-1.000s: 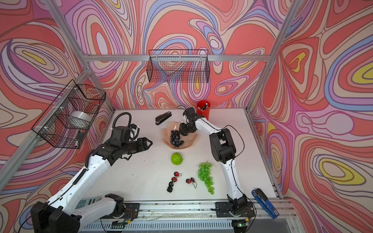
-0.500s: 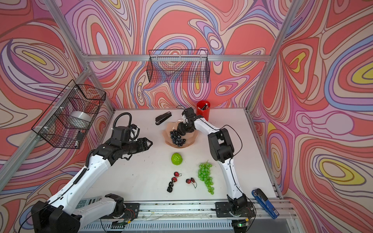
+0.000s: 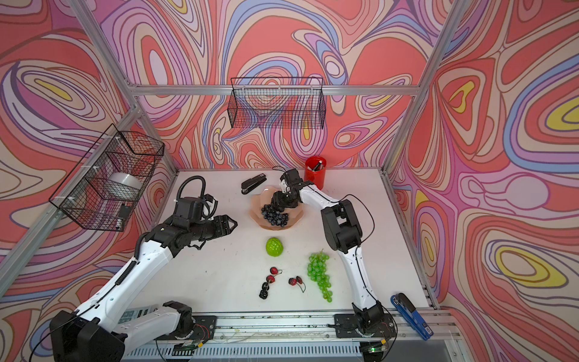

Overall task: Place and organize the fake fruits in the fruit bowl
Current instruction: 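Carry the dark brown fruit with the right gripper into the bowl beside the grapes, then open the right gripper and move it back toward the green bumpy fruit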

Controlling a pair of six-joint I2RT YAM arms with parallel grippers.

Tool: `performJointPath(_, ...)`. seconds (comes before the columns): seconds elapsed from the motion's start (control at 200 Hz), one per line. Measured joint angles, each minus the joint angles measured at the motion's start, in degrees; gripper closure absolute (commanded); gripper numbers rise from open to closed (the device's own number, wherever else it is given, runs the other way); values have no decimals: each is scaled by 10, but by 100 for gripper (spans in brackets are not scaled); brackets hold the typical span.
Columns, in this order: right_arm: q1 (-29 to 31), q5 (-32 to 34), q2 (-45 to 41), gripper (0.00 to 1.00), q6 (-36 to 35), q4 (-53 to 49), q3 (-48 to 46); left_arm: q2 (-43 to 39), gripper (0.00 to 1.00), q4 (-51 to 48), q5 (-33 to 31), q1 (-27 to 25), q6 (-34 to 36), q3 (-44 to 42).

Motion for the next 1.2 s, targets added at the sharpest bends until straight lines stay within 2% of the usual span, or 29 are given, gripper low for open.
performJointPath(0.341,0,36,-33,23,-50,-25,0,23,24,-7,7,0,2,7)
performJointPath(0.436,0,49,-66,21,-68,-35,0,35,21,-12,7,0,3,18)
performJointPath(0.651,3,66,-166,21,-92,-35,-38,52,21,-22,8,0,4,39)
performJointPath(0.841,30,97,-266,21,-98,-26,-148,64,21,-28,7,0,8,50)
performJointPath(1.072,130,140,-393,21,-69,-30,-316,65,21,-15,6,0,3,27)
performJointPath(1.202,184,152,-421,20,-31,-31,-369,66,22,-6,6,0,0,8)
